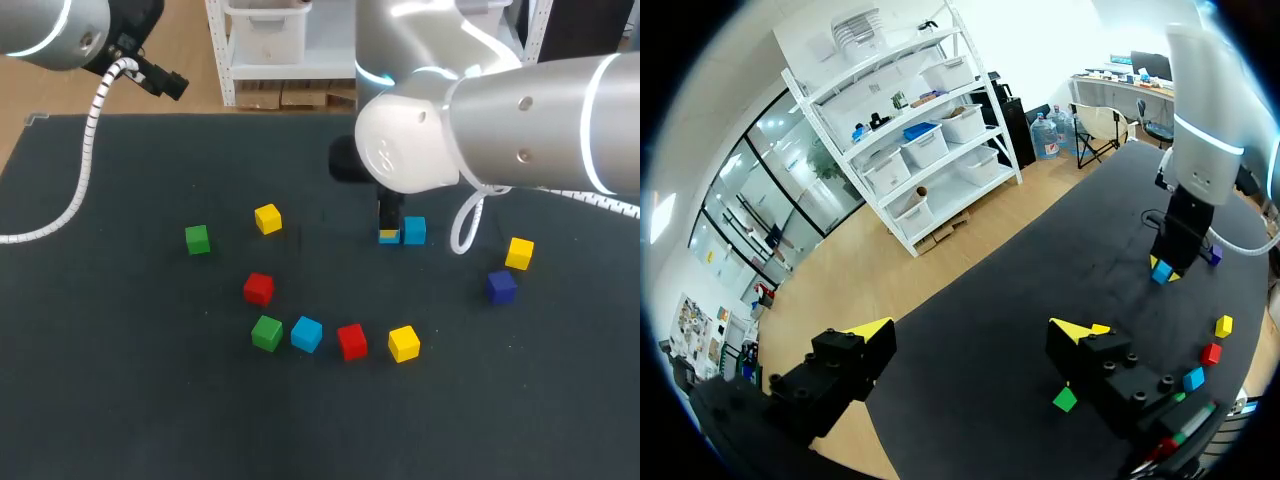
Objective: Place the blue cubes, place green cubes on the blue cubes, place the yellow cubes on the green cubes, then place the red cubes on the yellow cubes, and place purple cube on the red cubes.
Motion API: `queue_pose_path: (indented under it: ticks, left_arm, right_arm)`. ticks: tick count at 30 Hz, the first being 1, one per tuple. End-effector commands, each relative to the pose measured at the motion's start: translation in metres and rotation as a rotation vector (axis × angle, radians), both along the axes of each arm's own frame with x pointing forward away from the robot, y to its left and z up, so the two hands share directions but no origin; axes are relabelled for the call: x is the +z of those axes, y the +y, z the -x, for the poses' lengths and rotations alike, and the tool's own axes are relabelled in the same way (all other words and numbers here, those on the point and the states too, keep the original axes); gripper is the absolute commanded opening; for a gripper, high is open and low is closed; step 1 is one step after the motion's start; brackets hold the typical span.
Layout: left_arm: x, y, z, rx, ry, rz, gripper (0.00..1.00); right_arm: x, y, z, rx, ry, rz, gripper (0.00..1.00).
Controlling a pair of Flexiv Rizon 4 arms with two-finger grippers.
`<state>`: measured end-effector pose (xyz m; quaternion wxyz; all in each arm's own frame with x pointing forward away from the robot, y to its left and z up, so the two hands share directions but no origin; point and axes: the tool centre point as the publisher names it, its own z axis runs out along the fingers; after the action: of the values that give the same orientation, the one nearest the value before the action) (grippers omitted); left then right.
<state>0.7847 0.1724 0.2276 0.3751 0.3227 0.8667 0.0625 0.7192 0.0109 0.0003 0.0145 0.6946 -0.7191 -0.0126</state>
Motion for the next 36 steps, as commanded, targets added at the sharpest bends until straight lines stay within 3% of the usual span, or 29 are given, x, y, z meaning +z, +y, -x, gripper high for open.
queue_pose_path:
  ticks: [1, 2, 5, 6, 7, 8, 14, 22, 33, 36]
  left_arm:
    - [0.000, 0.001, 0.000, -0.004, 0.000, 0.002, 1.00]
    - [0.000, 0.001, 0.000, -0.004, 0.000, 0.002, 1.00]
    - [0.000, 0.001, 0.000, -0.004, 0.000, 0.002, 1.00]
    - [0.000, 0.001, 0.000, -0.004, 0.000, 0.002, 1.00]
    - [0.000, 0.001, 0.000, -0.004, 0.000, 0.002, 1.00]
    - [0.000, 0.001, 0.000, -0.004, 0.000, 0.002, 1.00]
    - [0.000, 0.001, 0.000, -0.004, 0.000, 0.002, 1.00]
    - [0.000, 0.001, 0.000, -0.004, 0.000, 0.002, 1.00]
    - [0.000, 0.001, 0.000, -0.004, 0.000, 0.002, 1.00]
    - [0.000, 0.001, 0.000, -0.004, 0.000, 0.002, 1.00]
  right_arm:
    - [0.000, -0.001, 0.001, -0.001, -0.001, -0.003, 0.60]
    - [0.000, -0.001, 0.001, -0.002, -0.001, -0.004, 0.67]
    - [0.001, 0.000, 0.002, -0.003, -0.001, -0.005, 0.71]
    - [0.001, 0.000, 0.002, -0.005, -0.001, -0.006, 0.80]
    - [0.001, 0.000, 0.002, -0.005, -0.001, -0.006, 0.98]
    - [0.001, -0.001, 0.002, -0.006, -0.002, -0.006, 1.00]
    - [0.009, -0.003, -0.002, -0.026, -0.022, -0.021, 1.00]
    - [0.038, -0.004, -0.001, -0.043, -0.077, -0.030, 1.00]
    - [0.080, 0.003, 0.033, 0.055, -0.147, -0.096, 1.00]
    - [0.082, 0.001, 0.038, 0.066, -0.151, -0.090, 1.00]
